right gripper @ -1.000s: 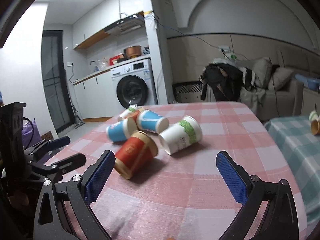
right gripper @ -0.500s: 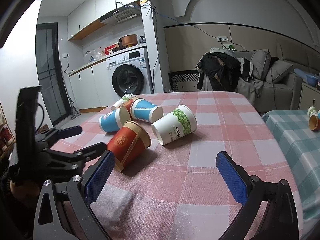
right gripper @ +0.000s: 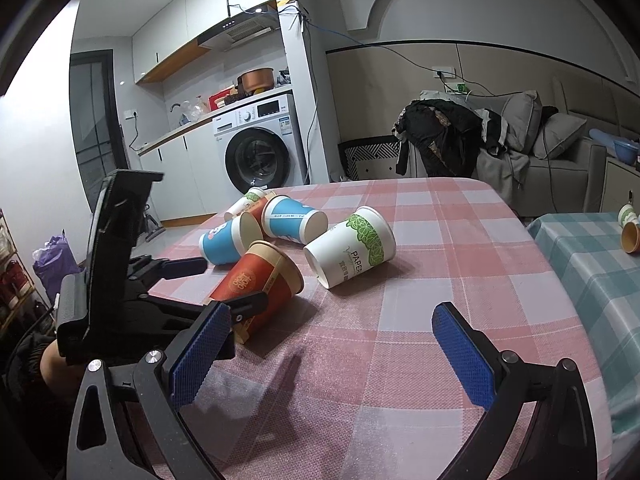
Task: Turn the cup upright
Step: 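Move the left gripper to the red cup and close around its body, then lift the red cup with the left gripper off the table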
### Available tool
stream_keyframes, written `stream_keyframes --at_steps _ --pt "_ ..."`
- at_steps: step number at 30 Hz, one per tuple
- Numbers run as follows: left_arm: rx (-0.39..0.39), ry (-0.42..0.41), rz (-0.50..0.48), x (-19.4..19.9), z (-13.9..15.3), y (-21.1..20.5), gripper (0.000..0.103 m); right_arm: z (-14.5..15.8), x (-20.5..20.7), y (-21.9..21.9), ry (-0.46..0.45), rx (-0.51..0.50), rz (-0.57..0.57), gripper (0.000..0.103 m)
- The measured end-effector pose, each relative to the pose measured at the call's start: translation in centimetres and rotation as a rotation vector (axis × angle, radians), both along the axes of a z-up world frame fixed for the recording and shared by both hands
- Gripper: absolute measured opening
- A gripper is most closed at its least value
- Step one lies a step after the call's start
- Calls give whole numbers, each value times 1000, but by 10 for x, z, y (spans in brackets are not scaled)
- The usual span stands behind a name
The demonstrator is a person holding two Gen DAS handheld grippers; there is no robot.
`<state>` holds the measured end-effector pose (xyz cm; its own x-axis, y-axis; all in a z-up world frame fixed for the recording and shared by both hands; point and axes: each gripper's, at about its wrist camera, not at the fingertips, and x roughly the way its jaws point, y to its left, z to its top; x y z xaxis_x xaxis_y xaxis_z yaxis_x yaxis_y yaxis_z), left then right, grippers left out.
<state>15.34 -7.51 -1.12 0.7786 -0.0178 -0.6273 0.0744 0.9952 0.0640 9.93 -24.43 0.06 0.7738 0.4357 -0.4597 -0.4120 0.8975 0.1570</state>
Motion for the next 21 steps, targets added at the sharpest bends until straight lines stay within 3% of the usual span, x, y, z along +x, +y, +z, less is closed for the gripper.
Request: stream_keyframes --at_steps 5,12,21 --pt "-6 32 -11 9 -4 -2 89 0 0 1 -2 -5 4 103" --pt "-52 77 -14 17 -9 0 58 0 -1 1 -4 -5 9 103" --pt "-118 78 5 13 -8 11 57 1 -2 3 -8 -1 19 103"
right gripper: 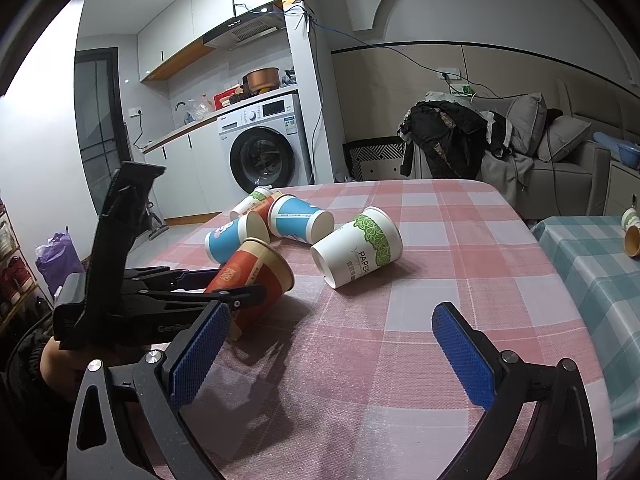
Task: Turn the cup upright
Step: 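Lift the red cup with the left gripper off the table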
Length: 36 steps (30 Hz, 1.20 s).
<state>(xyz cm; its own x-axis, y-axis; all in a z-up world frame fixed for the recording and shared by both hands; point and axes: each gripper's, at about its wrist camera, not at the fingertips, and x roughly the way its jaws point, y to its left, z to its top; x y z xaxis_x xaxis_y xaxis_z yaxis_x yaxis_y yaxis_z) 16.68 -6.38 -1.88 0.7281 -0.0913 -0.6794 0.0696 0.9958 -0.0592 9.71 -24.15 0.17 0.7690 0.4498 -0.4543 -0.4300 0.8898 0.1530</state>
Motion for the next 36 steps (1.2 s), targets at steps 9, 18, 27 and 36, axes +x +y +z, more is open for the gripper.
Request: stream_keyframes --at_steps 9,18,27,36 --pt "-42 -44 30 -30 15 16 57 0 -5 10 1 -12 30 103" --pt "-77 -89 42 -69 34 30 57 -1 -12 20 -7 -16 66 103" --pt "-106 -111 72 -105 34 42 57 0 -21 30 -52 -34 88 103" --pt "-129 -110 106 -125 23 44 57 0 -27 35 -93 -56 121 103"
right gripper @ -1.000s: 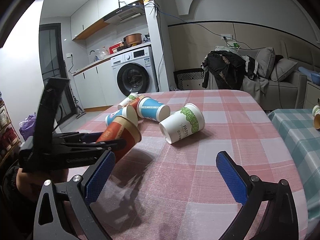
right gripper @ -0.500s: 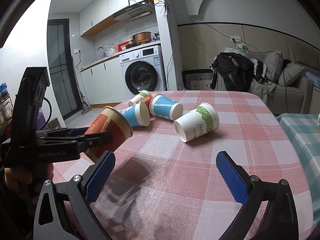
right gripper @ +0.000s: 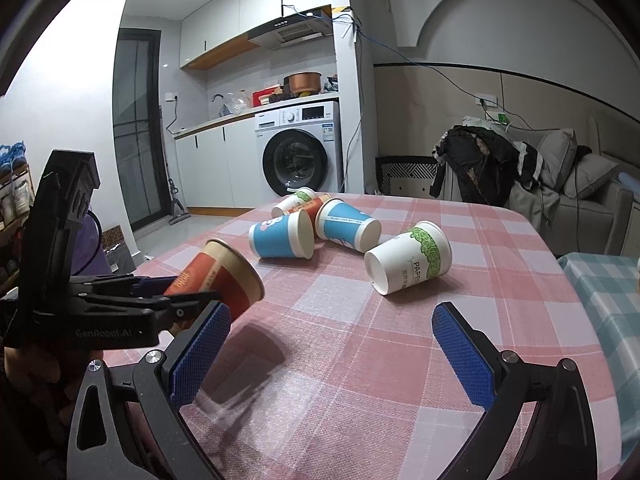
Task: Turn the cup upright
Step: 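Lift the red cup with the left gripper off the table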
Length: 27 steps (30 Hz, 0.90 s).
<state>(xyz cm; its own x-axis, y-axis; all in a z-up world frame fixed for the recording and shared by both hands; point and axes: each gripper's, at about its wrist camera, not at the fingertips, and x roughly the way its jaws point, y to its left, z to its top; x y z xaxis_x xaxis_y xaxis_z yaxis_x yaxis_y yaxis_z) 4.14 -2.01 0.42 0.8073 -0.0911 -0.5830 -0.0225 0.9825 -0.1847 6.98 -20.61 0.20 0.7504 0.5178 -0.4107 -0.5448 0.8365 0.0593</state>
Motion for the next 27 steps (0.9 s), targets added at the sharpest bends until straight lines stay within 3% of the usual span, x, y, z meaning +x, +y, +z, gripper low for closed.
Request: stream_keyframes --at_steps 17,27 --pt "-19 14 12 -17 -12 -16 57 -1 -4 3 -10 -10 21 103" --pt "-38 34 18 -8 -21 -21 57 -2 -3 3 -7 -9 19 103"
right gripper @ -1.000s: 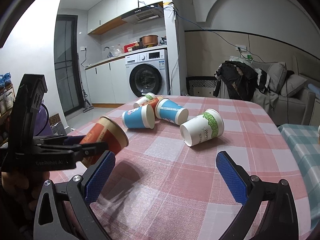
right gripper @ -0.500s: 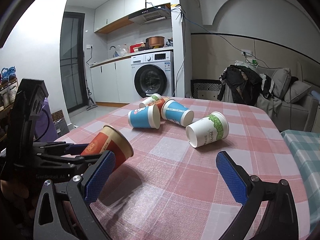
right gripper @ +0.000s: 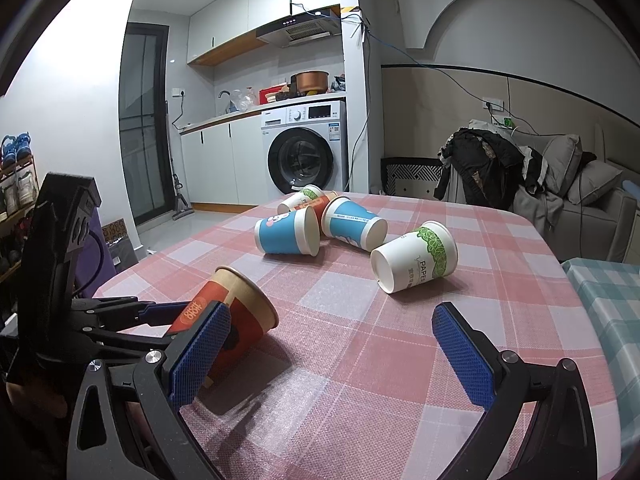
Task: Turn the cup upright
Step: 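Lift the red cup with the left gripper off the table, then bring the red cup to the right gripper and grasp it there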
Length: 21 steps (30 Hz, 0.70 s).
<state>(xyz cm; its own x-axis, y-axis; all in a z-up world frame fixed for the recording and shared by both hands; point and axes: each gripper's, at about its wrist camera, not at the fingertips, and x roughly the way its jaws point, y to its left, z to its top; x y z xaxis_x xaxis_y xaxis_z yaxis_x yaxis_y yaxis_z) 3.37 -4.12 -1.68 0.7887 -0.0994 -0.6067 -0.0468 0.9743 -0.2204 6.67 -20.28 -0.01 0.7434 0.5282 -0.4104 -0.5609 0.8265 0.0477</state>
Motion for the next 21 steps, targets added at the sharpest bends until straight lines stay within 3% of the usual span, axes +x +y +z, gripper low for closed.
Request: stream_keyframes --at_steps 8,13,21 --pt "38 11 16 4 -1 2 59 0 1 -2 9 4 -1 103" --pt "55 -24 21 -1 5 9 83 2 5 -3 47 6 -17 103" --pt "76 -53 12 -14 15 26 92 2 10 12 169 4 -3 103"
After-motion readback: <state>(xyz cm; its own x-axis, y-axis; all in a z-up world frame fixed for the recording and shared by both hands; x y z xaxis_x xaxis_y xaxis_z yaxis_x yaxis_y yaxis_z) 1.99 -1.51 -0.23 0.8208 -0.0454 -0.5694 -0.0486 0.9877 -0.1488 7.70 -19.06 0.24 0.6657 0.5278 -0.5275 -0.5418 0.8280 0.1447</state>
